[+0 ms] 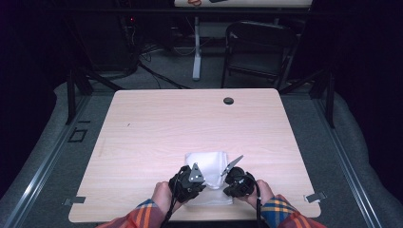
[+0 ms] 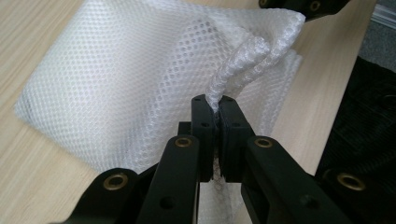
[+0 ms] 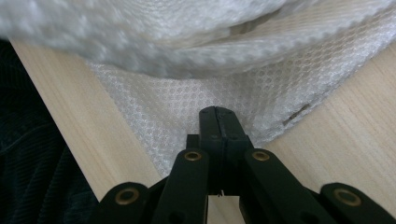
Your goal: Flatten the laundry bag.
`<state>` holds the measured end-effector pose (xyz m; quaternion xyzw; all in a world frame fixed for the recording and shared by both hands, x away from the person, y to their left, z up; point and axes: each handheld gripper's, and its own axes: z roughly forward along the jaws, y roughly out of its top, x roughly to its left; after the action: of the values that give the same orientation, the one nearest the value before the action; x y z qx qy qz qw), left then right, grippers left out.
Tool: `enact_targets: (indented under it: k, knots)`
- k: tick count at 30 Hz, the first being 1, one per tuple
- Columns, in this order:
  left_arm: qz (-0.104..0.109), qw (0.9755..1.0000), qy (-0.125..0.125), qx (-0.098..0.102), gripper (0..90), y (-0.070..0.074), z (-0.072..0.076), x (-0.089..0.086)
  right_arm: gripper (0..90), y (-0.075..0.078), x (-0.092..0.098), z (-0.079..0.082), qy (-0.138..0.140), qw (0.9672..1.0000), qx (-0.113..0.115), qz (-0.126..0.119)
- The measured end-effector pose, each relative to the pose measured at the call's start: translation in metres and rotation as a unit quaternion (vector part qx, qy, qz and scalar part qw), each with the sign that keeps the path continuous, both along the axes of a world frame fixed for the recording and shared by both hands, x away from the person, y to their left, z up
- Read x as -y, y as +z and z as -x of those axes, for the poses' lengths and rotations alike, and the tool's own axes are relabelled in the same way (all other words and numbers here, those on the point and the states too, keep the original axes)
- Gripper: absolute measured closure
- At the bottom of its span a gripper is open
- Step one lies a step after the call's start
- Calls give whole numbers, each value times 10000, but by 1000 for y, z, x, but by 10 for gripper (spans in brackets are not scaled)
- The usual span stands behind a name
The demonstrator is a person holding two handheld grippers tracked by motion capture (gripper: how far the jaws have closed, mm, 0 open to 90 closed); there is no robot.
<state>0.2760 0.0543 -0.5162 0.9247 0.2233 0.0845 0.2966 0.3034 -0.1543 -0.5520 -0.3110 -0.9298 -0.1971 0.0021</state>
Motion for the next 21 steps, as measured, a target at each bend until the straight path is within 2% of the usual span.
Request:
enact_targets:
  k: [3,4,5,6,11,14,15,21]
  knots:
    - [-10,10000,75,21,867,0,-1,-3,900,-2,-1,1,-64,9999,9,-124]
    - [8,9999,92,48,868,1,-2,-3,900,-1,-1,1,-15,10000,55,-46]
    - [57,9998,147,84,868,2,-1,-4,900,-2,-1,2,-66,9999,54,-134]
    - [64,9997,156,203,867,3,-1,-7,900,-3,-1,2,-69,9998,62,-167]
    - [97,9992,219,317,867,7,0,-12,900,-3,-1,2,-64,9997,50,-228]
    - [96,9990,262,354,866,10,1,-16,900,-3,-1,2,-49,9998,68,-163]
    - [137,9989,282,356,866,10,1,-17,900,-1,-1,1,40,10000,43,-73]
    - [138,9983,326,465,861,12,2,-21,900,-1,0,1,24,10000,49,-74]
